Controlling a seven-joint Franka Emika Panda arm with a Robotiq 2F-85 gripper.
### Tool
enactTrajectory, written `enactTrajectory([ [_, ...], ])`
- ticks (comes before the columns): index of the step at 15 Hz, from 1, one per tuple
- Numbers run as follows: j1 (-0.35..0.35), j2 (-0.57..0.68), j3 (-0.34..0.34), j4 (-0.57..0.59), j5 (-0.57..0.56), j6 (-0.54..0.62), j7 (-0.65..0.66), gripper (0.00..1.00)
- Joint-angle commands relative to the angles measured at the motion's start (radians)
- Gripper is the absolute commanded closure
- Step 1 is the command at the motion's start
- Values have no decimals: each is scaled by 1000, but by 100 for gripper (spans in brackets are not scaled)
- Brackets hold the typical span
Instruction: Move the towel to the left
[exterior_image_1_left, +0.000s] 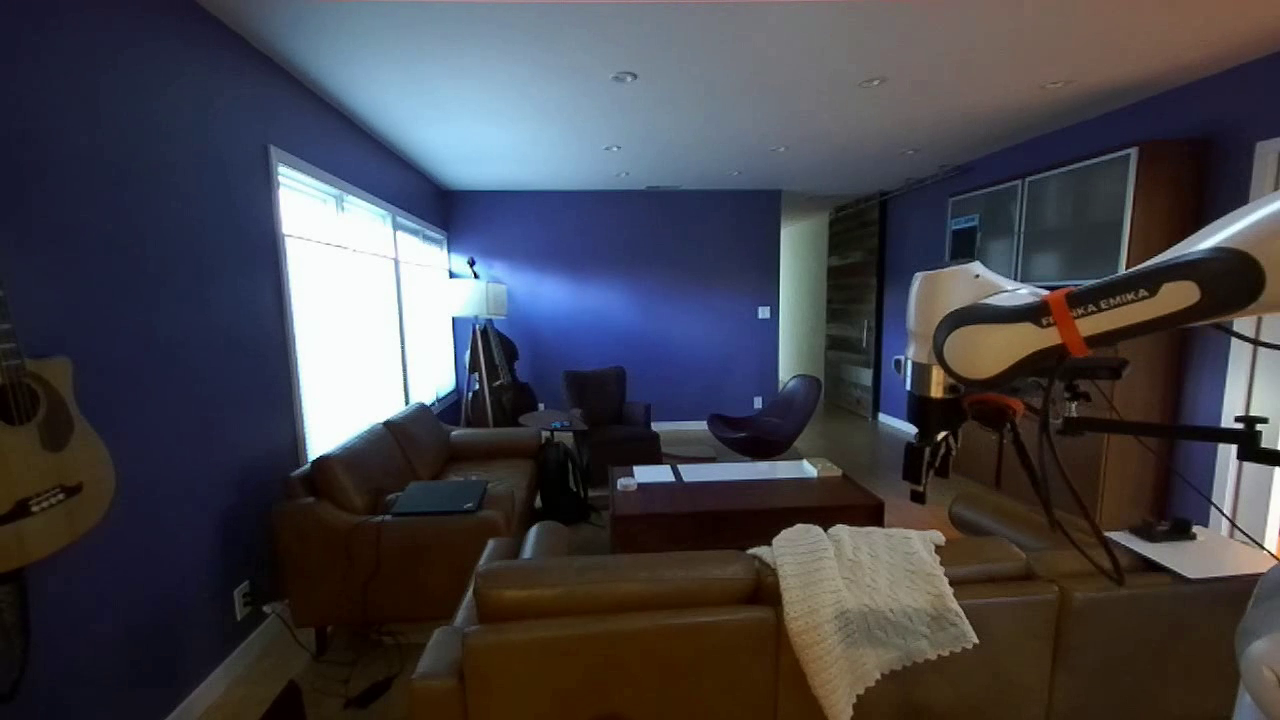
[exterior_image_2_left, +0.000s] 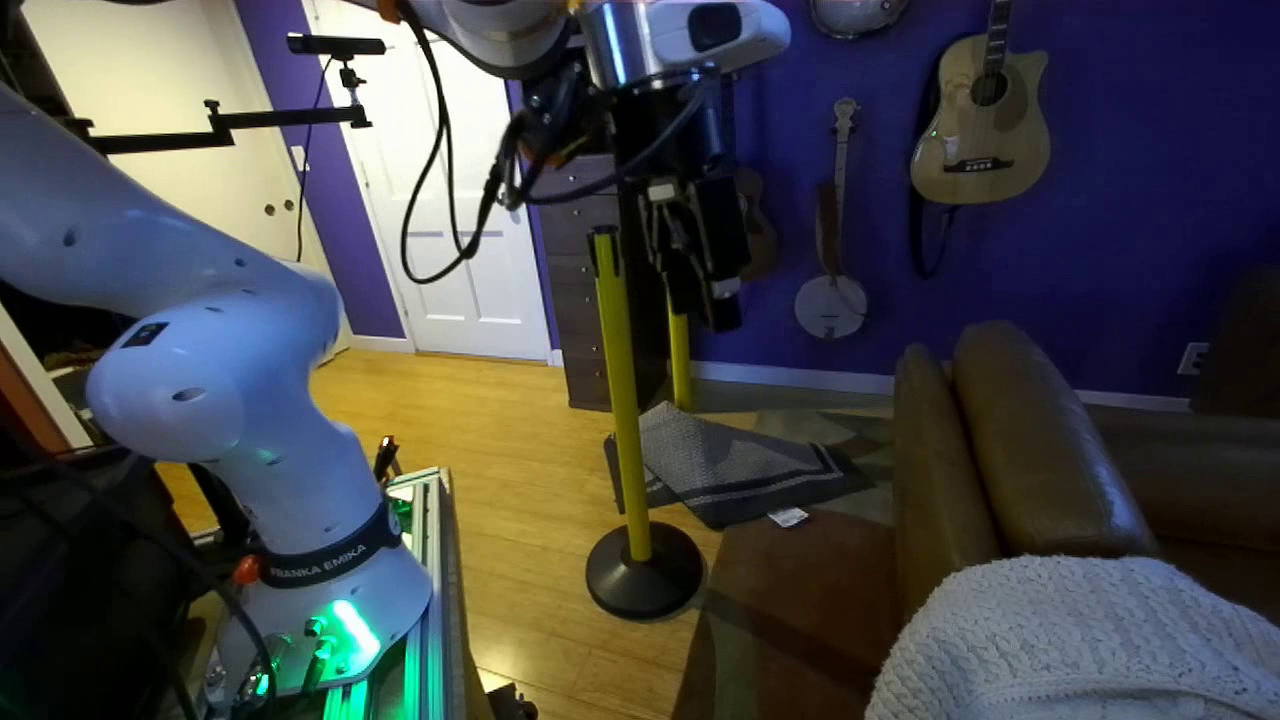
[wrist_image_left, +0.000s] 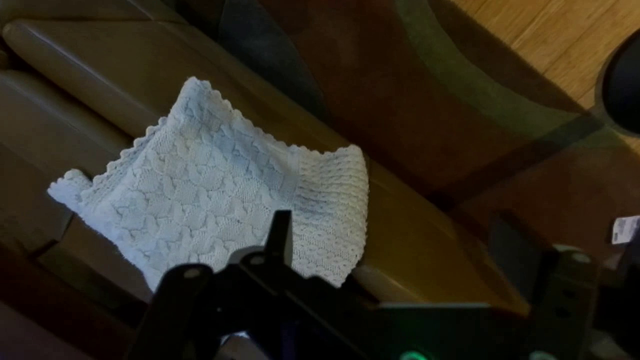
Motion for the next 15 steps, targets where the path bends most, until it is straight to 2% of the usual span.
enactTrajectory([
  [1,-20,222,-15,126,11,131,95,0],
  [8,-38,595,-50,344,80,338,266,0],
  [15,-19,885,-95,490,51,455,490,0],
])
